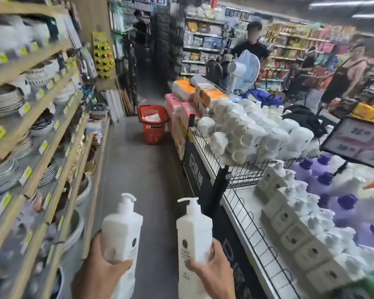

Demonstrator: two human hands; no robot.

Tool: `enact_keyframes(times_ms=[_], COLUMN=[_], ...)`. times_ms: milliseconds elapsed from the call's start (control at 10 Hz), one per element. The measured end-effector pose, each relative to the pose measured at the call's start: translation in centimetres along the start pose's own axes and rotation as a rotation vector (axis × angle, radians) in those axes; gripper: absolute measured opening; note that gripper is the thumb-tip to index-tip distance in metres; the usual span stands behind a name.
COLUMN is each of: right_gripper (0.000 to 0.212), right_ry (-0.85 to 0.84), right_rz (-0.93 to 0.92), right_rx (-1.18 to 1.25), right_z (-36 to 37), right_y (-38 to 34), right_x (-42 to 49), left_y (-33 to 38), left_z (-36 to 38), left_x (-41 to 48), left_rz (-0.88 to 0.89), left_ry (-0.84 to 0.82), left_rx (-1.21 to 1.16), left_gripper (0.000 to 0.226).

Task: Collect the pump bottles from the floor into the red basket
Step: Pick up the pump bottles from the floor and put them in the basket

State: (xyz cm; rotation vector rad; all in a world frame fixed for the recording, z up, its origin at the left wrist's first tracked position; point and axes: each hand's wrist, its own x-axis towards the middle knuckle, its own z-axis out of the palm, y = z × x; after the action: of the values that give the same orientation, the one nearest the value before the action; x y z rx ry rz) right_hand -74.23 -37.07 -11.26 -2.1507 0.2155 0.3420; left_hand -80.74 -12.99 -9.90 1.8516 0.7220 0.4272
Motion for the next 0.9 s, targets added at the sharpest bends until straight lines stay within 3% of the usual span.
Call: enact_keyframes(times_ms=[100,200,500,900], right_gripper=[0.067,0.059,0.072,0.069], right_ry=[-0.019,-0.033,-0.095,-0.096], right_rz=[-0.051,-0.057,-0.027,-0.066], right_rx=[0.018,0.04,0.018,-0.077], right_z=[0.2,0.6,3.2,10.1], right_y=[0.0,-1.3,-4.1,-11.6], right_x=[3.0,5.8,13.8,20.6], left_y=[-2.2,-0.1,-0.3,-1.3], left_z=[0.0,1.6,3.3,0.3], left_x=[1.3,4.2,10.3,21.7], left_rz=[-0.195,-0.151,-0.208,-0.251], left_ry=[-0.099,-0.073,-0.009,-0.005], left_rx=[0.176,0.314,0.298,0.25], left_gripper=[0.112,0.11,0.1,0.096])
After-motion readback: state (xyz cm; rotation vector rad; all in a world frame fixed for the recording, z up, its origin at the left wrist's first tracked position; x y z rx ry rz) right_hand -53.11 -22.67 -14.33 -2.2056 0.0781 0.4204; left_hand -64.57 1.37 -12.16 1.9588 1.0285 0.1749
